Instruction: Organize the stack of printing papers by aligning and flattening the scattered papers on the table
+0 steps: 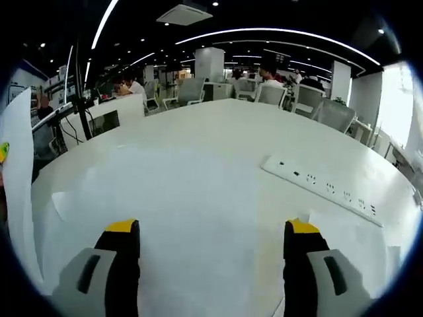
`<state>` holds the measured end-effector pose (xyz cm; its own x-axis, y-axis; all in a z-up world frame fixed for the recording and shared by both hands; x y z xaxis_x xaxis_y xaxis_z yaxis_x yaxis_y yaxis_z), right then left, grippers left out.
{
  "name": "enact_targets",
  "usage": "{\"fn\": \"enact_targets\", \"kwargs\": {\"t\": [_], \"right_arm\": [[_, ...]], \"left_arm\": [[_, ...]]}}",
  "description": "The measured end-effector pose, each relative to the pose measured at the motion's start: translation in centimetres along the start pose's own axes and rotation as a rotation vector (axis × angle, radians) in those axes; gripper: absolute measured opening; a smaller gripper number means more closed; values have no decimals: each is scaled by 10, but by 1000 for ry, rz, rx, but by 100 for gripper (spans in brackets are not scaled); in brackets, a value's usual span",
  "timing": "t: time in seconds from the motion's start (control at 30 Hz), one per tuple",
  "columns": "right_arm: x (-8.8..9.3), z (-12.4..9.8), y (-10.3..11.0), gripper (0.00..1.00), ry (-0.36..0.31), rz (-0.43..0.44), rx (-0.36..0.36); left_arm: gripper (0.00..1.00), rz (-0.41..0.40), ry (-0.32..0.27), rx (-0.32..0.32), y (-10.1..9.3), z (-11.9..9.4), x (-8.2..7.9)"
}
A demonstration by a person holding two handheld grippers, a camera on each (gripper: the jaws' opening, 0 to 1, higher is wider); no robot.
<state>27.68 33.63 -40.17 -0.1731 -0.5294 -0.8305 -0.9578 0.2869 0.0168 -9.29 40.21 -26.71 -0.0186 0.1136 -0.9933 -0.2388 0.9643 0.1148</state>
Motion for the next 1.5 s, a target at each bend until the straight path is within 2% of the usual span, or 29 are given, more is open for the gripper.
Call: {"fn": "enact_targets", "kwargs": {"t": [0.2, 0.33, 0.37, 0.4, 0.43, 0.73, 0.83, 0.9, 1.0, 1.13, 1.23, 1.37, 1.5], "right_arm": [[-17, 34, 4, 86, -20, 6, -9], [-12, 44, 12, 86, 1, -16, -20], [-9, 46, 13, 86, 11, -30, -20], [-7, 46, 14, 86, 4, -3, -32], [-11, 47, 16, 86, -23, 9, -31], [-13, 40, 19, 83, -13, 0, -8], [-13, 37, 20, 75, -21, -1, -12], [-13, 32, 25, 63, -23, -3, -18], [-10, 30, 30, 61, -21, -6, -23], [-10, 35, 24, 60, -20, -5, -24], [-9, 36, 20, 54, -7, -10, -34], [-5, 32, 18, 40, 6, -28, -65], [-5, 28, 17, 33, 8, -35, -78]], "left_arm": [[6, 17, 10, 6, -3, -3, 0], [6, 14, 16, -4, 3, -8, 1], [6, 9, 16, -7, 5, -9, 1], [6, 5, 16, -9, 7, -9, 1], [6, 4, 15, -12, 7, -9, 0], [6, 3, 12, -12, 9, -9, -1], [6, 3, 11, -14, 9, -10, -1], [6, 5, 12, -15, 9, -11, -1], [6, 7, 12, -15, 9, -12, -2], [6, 8, 8, -15, 9, -13, -4], [6, 9, 7, -15, 9, -13, -4], [6, 7, 7, -15, 9, -14, -4], [6, 7, 6, -13, 8, -14, -5]]}}
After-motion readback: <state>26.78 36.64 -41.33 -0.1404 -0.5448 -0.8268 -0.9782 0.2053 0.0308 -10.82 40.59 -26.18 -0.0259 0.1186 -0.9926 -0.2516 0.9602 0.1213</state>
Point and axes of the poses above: the point that each gripper's makers call its tool centre point, and the gripper's own axes: z roughly forward along the fingers, y roughly to its left, x roughly out of its underside, the point moved 1 cm from there along -z, roughly backward along the fingers, and after that the axes turned 2 degrees about -x, right-handed, at the moved point
